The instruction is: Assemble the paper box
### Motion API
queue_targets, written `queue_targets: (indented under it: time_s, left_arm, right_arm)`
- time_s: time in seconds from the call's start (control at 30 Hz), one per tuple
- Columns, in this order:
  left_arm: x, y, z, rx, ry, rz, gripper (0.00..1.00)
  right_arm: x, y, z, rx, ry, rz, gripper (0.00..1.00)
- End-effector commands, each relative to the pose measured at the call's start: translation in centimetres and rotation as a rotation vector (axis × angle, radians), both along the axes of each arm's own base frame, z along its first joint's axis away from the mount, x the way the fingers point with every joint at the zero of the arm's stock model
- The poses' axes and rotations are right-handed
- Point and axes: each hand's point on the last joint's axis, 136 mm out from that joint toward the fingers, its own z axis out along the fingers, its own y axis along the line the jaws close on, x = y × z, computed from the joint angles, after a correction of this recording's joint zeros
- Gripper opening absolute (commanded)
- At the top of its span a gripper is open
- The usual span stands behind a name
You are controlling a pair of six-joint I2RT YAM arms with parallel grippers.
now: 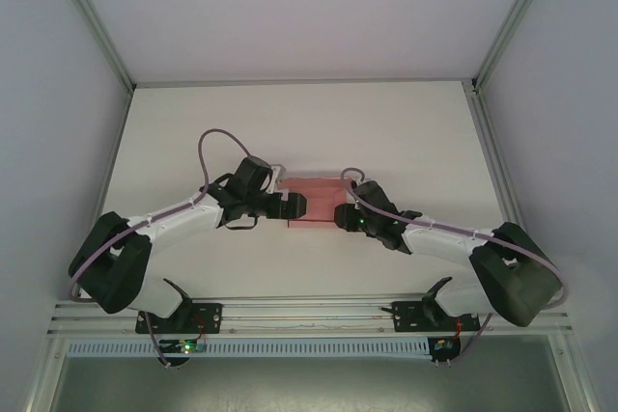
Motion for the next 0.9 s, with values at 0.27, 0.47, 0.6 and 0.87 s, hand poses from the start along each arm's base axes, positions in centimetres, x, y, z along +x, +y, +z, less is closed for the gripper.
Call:
queue_targets:
  time_s: [0.27, 0.47, 0.6, 0.87]
  left_arm:
    - [-1.1, -0.2, 4.0, -0.060, -0.085, -0.027, 1.00]
    - [-1.1, 6.9, 8.6, 0.084, -0.257, 0.232, 1.00]
    - [-1.5, 13.1, 9.3, 0.151, -0.300, 0.505, 1.00]
    - [0.9, 5.5, 12.3, -0.187, -0.381, 0.230, 1.00]
  right_arm:
    - [1.4, -2.5, 1.4, -0.145, -0.136, -0.100, 0.00]
    - [2.6, -2.2, 9.6, -0.017, -0.394, -0.042, 0.00]
    - [2.0, -1.0, 16.7, 0.195, -0.601, 0.071, 0.00]
    - [-2.6, 6.2, 24.6, 0.419, -0.748, 0.487, 0.00]
